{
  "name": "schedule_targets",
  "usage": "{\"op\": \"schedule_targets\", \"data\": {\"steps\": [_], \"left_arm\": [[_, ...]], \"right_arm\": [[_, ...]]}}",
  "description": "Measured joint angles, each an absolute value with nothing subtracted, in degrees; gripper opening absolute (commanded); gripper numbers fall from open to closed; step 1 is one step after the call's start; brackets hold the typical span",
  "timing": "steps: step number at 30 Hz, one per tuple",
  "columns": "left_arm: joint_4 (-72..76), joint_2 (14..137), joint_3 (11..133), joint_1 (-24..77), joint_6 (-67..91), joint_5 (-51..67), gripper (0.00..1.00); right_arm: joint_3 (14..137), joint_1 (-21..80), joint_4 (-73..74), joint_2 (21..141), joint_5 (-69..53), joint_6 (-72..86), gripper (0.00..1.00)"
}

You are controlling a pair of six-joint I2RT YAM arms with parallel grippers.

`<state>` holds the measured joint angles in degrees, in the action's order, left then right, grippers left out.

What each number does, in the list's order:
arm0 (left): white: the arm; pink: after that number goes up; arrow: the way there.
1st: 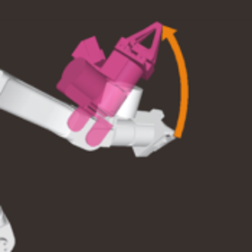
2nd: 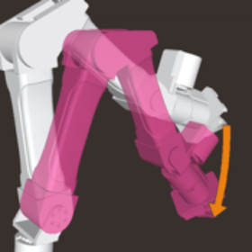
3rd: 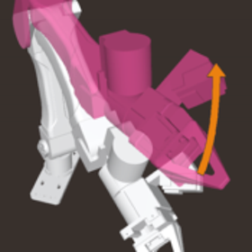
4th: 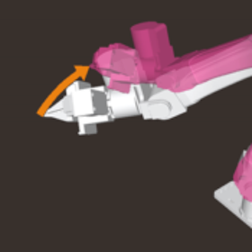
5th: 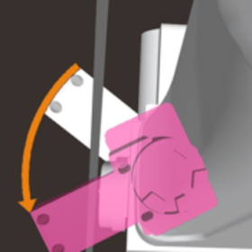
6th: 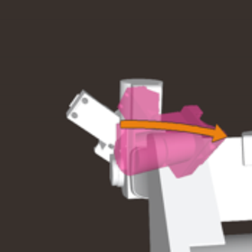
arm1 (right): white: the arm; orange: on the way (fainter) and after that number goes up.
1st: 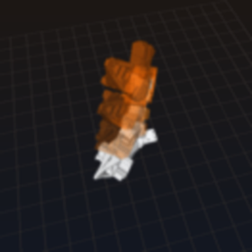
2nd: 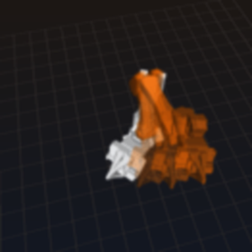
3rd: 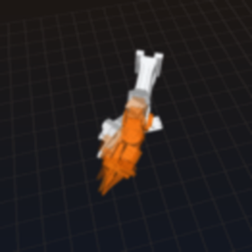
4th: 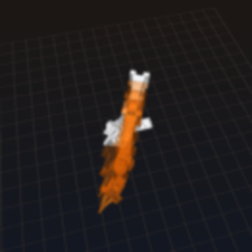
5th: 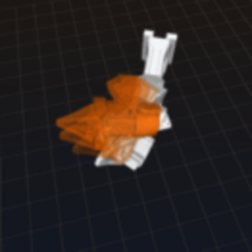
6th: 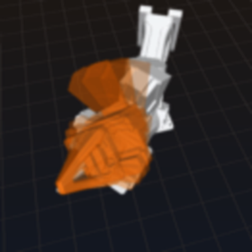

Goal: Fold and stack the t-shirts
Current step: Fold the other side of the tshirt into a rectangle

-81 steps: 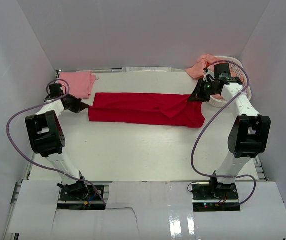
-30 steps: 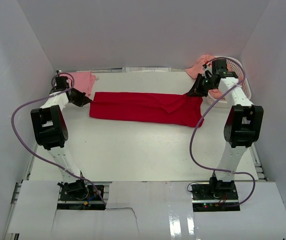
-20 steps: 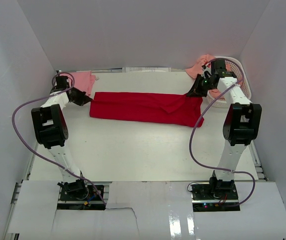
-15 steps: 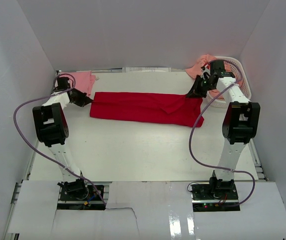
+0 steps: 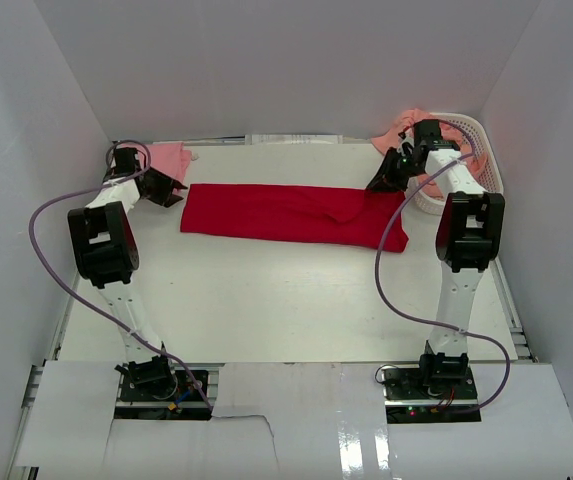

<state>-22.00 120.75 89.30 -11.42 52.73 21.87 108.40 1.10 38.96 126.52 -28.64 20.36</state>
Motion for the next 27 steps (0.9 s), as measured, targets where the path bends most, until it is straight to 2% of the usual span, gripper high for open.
{"op": "schedule_targets", "data": {"steps": [1,2,4,5,11,20,24,27], "left_arm": [[-22.0,120.9,89.3,-11.4,52.8,21.8,0.58],[-22.2,121.0,89.3,-11.4,52.8,21.7,0.7],[-22.3,121.0,89.5,-11.5,52.6,21.6,0.84],[-22.3,121.0,89.7,-11.5,52.5,21.6,0.84],[-22.3,120.9,91.2,-11.6,52.0,21.4,0.84],[-22.5,115.3,89.7,-9.3,49.6,24.1,0.82],[-21.9,112.6,88.0,-5.1,49.1,26.8,0.83],[-21.0,112.4,87.0,-1.8,48.4,28.9,0.89]], "right_arm": [[108.7,1.1,38.9,127.2,-28.5,20.4,0.29],[108.8,1.1,38.9,127.7,-28.3,20.6,0.34],[108.9,1.1,38.9,128.1,-27.5,20.9,0.4],[108.9,1.1,38.9,128.1,-27.0,21.0,0.43],[107.8,1.1,35.4,127.2,-25.0,21.1,0.44],[86.5,1.3,26.7,110.2,-31.4,22.9,0.45],[79.9,2.0,21.5,108.5,-36.4,25.6,0.44],[75.7,3.1,17.6,109.5,-40.2,28.8,0.45]]}}
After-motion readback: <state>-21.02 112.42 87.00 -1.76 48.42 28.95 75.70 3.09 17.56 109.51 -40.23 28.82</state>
